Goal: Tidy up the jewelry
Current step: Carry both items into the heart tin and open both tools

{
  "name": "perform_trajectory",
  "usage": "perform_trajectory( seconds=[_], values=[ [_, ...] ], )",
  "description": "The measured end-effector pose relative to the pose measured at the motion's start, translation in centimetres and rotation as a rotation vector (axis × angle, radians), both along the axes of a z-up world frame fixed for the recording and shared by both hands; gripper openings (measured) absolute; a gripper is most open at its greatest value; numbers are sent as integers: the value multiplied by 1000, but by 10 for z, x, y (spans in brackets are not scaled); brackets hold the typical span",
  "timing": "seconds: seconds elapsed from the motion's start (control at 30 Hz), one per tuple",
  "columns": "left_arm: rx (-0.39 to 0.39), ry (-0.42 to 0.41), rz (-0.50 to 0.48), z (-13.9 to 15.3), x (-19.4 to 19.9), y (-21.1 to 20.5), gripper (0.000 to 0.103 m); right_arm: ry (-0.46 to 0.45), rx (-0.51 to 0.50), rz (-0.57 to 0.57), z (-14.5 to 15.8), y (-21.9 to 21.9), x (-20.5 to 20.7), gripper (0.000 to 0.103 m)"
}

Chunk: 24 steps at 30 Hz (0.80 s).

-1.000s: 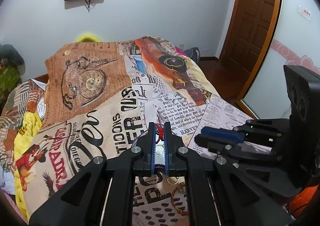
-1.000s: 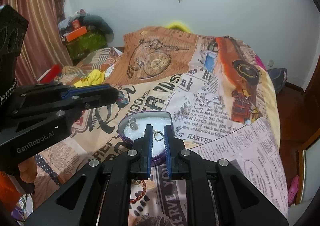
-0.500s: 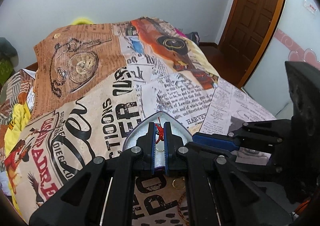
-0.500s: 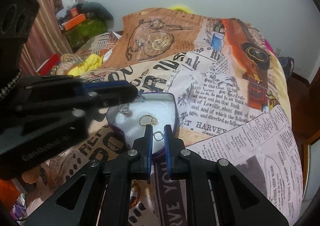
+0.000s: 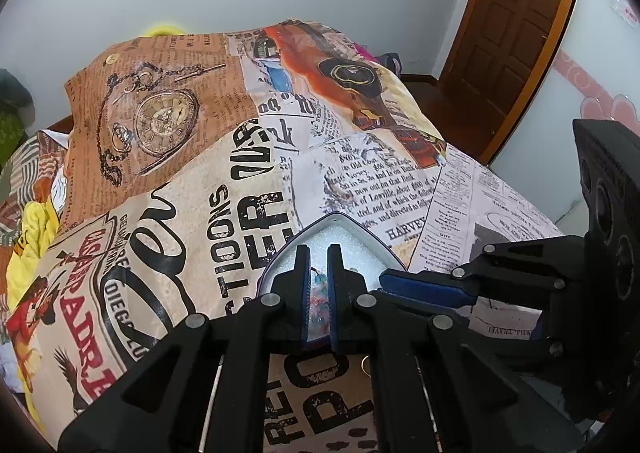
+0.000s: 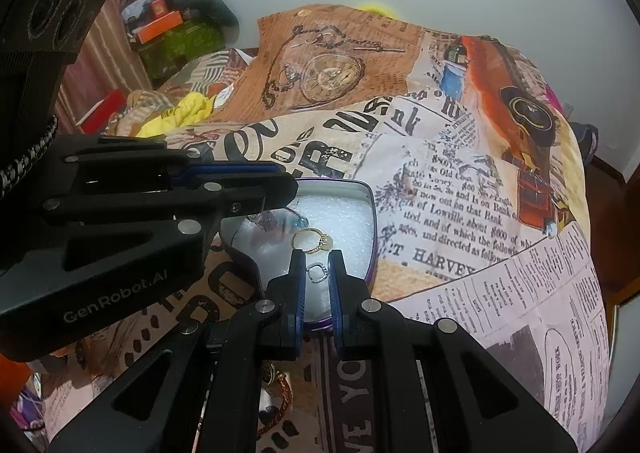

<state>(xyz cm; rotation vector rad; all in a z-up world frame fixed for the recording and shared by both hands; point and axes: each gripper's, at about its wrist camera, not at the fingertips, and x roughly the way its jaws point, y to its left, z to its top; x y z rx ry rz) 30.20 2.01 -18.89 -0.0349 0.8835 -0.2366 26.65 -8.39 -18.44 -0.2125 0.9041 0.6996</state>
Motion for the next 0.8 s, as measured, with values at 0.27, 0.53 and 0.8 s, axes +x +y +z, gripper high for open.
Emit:
perform_trajectory(
  seconds=[0.27,0.53,0.8],
  values=[
    [7,-19,-3,9,-10,-1,6,-4,-5,18,2,4,-2,10],
    [0,-51,8,29,-26,4,7,-14,-8,4,13,2,-7,22],
    [-7,-80,13,52,-49,8,9,-67,-11,-17,37,-5,-22,27]
  ],
)
